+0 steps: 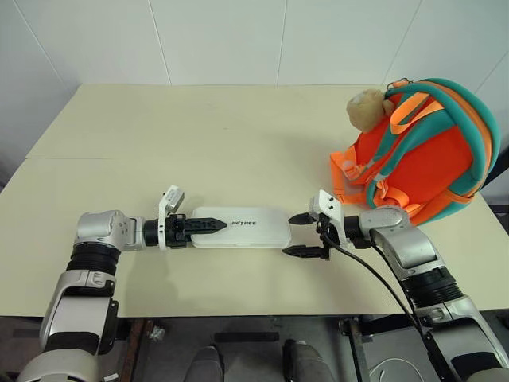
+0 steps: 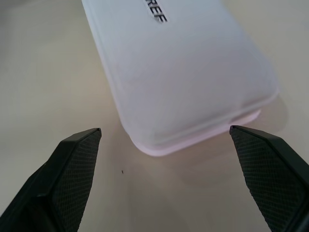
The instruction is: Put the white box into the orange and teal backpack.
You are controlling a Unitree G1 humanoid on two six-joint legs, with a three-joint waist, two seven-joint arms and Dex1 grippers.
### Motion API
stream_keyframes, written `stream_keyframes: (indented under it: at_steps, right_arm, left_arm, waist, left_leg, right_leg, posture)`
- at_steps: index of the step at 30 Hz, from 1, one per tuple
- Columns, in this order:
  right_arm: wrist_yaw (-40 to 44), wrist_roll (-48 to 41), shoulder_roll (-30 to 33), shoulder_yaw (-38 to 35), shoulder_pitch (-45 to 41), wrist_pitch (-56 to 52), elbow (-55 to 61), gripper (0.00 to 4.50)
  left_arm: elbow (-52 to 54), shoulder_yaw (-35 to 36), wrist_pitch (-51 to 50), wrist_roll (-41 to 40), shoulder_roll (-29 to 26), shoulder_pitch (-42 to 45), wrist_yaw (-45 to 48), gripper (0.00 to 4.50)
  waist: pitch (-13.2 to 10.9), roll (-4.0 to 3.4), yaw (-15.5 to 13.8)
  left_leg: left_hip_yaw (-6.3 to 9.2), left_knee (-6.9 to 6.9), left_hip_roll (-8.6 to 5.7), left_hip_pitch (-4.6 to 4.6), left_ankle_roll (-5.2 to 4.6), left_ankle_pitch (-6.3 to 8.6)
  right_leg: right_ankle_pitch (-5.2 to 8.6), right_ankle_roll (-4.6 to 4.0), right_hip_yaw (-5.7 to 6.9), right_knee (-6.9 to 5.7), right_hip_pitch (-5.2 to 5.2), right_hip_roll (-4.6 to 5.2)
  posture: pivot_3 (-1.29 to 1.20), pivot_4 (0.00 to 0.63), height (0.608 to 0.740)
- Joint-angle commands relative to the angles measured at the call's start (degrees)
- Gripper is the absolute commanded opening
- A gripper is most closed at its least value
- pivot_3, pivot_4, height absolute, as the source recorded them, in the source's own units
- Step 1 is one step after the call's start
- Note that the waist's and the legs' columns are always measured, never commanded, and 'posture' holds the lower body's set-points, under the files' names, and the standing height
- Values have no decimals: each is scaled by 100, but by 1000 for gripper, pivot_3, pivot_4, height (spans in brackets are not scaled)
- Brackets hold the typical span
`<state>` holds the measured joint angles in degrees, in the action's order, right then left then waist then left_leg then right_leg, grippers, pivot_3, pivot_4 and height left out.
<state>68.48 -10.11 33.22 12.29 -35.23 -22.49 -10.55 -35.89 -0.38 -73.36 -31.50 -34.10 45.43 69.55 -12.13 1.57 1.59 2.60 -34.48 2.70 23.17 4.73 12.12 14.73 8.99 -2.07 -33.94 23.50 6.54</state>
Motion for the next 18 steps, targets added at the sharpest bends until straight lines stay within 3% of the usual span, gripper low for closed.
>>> stream_keyframes:
  at_steps: [1,6,8,18]
  right_arm:
    - [-64,-16,107,-176,50,179,34,4500]
    - [-104,-104,241,-305,270,298,213,4500]
    - [-143,-140,305,-374,406,256,376,4500]
    - [-1103,-589,464,-1412,1526,-440,1714,4500]
  left_arm:
    - [-99,-98,-274,-91,96,-81,36,3244]
    - [216,-340,-420,-153,91,-276,176,1666]
    - [224,-208,-371,-192,131,-353,80,1278]
    - [523,685,424,-397,139,-251,-326,1278]
  waist:
    - [0,0,3]
    - [0,0,8]
    - [0,0,0]
    - [0,1,0]
  left_leg:
    - [0,1,0,0,0,0]
    - [0,2,0,1,0,1]
    - [0,1,0,1,0,1]
    - [1,-8,0,1,0,1]
  right_leg:
    - [0,0,0,0,1,0]
    - [1,0,0,-1,3,0]
    - [1,0,0,-1,2,0]
    - [1,-2,0,-3,2,1]
  posture:
    - [0,150,740]
    - [0,150,740]
    - [0,150,740]
    - [0,150,740]
